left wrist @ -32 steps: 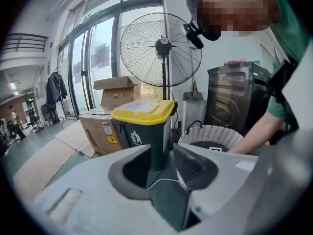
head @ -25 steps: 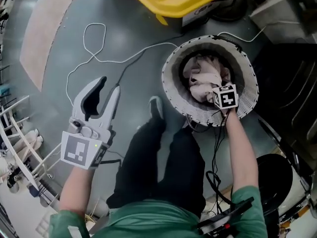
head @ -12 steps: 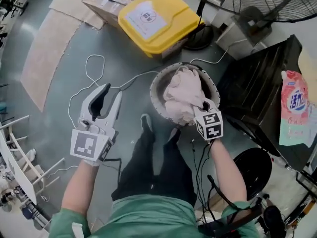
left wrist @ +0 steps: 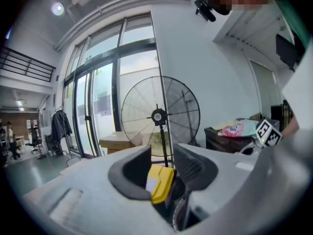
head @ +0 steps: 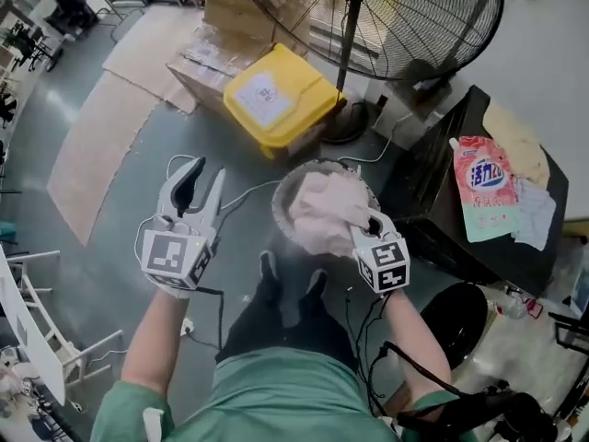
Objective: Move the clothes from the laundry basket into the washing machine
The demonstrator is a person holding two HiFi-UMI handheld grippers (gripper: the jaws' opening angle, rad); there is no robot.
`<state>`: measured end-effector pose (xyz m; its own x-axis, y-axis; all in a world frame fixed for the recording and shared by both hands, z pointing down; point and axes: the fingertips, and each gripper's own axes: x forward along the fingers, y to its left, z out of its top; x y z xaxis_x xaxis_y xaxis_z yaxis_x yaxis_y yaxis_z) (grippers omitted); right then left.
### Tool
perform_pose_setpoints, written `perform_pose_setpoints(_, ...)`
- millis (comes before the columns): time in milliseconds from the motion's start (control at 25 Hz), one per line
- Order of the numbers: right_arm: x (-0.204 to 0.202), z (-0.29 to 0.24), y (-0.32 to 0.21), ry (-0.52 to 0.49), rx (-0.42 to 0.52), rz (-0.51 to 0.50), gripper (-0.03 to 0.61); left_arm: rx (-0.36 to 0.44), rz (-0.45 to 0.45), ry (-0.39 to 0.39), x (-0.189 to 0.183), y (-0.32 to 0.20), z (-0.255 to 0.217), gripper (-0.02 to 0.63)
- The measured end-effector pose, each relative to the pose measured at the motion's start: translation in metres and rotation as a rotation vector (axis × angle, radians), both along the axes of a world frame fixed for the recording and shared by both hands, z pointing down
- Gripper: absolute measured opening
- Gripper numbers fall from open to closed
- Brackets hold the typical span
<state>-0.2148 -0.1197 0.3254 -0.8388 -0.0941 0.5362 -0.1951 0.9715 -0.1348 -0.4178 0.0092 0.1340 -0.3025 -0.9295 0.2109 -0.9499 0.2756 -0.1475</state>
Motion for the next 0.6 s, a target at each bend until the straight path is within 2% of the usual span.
perform_pose_setpoints(280,0.023,-0.081,0.01,-0.081,0.064,0.118,0.025,0.079,0.098,0.001,0.01,0.001,-0.051,0.141)
perform_pose_setpoints(600,0.07,-0.158,0.034,-0.165,0.147,0.386,0.023,0.135,0.334,-0.012,0.021,0.004,-0.082,0.143)
